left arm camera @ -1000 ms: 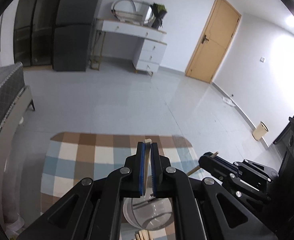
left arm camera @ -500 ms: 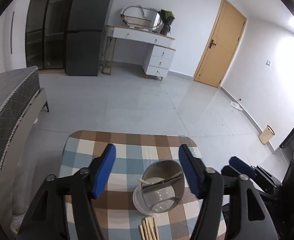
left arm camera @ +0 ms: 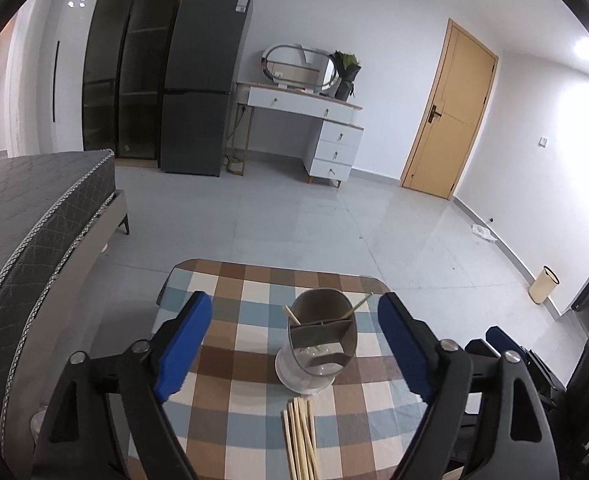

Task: Organize utensils
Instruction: 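Withdraw both open tools from the caddy back toward the chopstick bundle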

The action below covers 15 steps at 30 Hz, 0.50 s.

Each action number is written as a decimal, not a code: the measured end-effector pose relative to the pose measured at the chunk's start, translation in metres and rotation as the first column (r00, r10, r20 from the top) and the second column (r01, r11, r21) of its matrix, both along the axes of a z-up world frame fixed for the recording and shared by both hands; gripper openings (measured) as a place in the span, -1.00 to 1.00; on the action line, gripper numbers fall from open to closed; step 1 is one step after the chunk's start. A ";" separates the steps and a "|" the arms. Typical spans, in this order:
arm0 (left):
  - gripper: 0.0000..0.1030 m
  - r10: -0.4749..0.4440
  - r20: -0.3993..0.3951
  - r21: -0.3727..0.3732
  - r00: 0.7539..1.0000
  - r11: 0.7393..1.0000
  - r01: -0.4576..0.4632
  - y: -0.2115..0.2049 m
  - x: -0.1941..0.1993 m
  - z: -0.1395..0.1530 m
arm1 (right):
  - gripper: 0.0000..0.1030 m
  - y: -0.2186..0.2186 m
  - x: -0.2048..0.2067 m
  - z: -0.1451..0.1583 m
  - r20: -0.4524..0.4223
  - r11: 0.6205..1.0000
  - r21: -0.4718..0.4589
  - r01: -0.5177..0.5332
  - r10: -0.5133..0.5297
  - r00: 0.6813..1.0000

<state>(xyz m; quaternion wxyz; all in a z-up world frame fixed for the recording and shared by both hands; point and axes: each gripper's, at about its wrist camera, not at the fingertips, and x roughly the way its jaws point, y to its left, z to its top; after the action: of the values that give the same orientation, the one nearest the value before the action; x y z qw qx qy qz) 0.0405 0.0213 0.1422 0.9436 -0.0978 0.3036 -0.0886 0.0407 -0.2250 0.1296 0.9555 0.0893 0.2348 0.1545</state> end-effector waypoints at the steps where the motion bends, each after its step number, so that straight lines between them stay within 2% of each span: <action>1: 0.67 0.008 0.014 -0.001 1.000 1.000 -0.008 0.000 -0.007 -0.001 | 0.52 0.000 -0.007 0.000 0.008 1.000 0.006 0.005 -0.005 1.000; 3: 0.84 0.024 0.032 0.003 0.999 1.000 -0.024 0.001 -0.018 -0.005 | 0.59 0.000 -0.019 -0.001 0.022 1.000 0.011 0.012 -0.012 1.000; 6: 0.86 0.058 0.046 0.014 0.997 0.998 -0.059 0.005 -0.026 -0.015 | 0.71 0.003 -0.031 -0.004 0.038 1.000 0.009 0.028 -0.028 0.999; 10: 0.86 0.114 0.073 0.070 0.991 0.990 -0.119 0.005 -0.038 -0.033 | 0.79 0.009 -0.049 -0.016 0.036 0.999 -0.005 0.046 -0.045 0.998; 15: 0.86 0.106 0.058 0.085 0.993 0.990 -0.111 0.005 -0.038 -0.061 | 0.80 0.014 -0.060 -0.037 0.014 0.998 -0.024 0.053 -0.053 0.999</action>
<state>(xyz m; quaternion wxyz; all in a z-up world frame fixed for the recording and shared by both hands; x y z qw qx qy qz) 0.0020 0.0267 0.0811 0.9582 -0.0699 0.2763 -0.0261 -0.0195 -0.2111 0.0931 0.9618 0.0827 0.2281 0.1267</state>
